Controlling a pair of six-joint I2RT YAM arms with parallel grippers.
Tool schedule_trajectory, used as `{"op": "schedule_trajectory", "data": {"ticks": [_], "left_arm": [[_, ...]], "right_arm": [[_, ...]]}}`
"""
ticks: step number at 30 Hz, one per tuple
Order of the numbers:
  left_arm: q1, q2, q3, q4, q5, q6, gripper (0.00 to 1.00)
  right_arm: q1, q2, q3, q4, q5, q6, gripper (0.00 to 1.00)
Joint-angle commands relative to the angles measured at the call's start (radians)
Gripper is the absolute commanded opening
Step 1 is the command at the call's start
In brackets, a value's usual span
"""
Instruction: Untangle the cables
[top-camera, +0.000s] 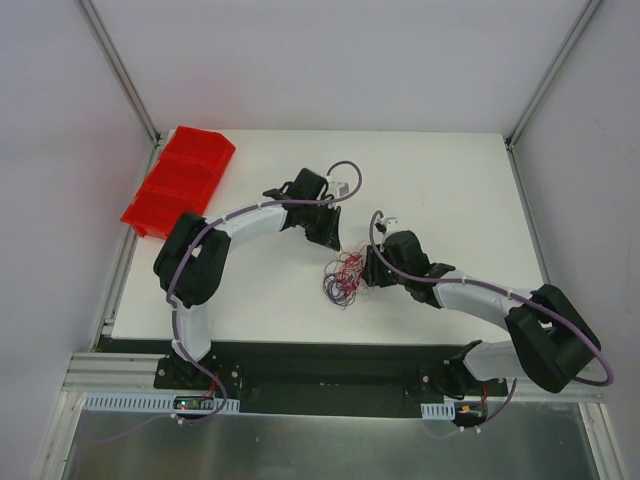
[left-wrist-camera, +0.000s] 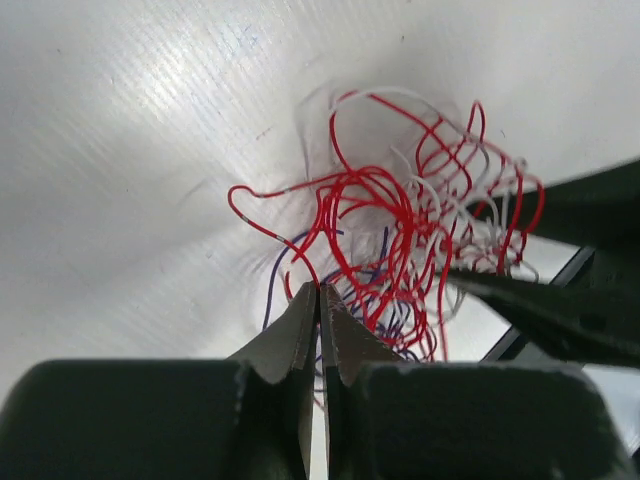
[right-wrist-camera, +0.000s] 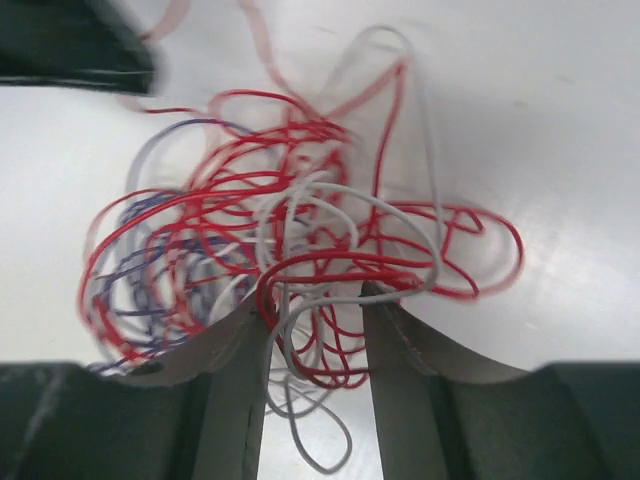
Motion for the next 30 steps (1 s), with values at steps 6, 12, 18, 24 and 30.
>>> {"op": "schedule_trajectory", "data": {"ticks": [6, 12, 18, 24, 30], "left_arm": [[-0.012, -0.504, -0.018, -0.082, -0.094, 0.120, 0.00], [-0.012, -0.780, 0.014, -0.083, -0.157, 0.080, 0.00], [-0.012, -0.853, 0.141, -0.113, -0.143, 0.010, 0.00], [-0.012, -0.790, 0.241, -0.137, -0.157, -0.048, 0.00], [-0.012, -0.741, 0.270, -0.137, -0.157, -0.081, 0.00]], "right_arm": [[-0.092, -0.017, 0.063, -0.308, 0.383, 0.189, 0.64], [-0.255, -0.048, 0.055, -0.405, 0.390, 0.203, 0.73], [-0.307, -0.077, 0.096, -0.471, 0.397, 0.171, 0.75], [-0.301, -0.223, 0.142, -0.531, 0.284, 0.064, 0.78], [-0.116, -0.428, 0.228, -0.552, 0.129, -0.150, 0.79]]}}
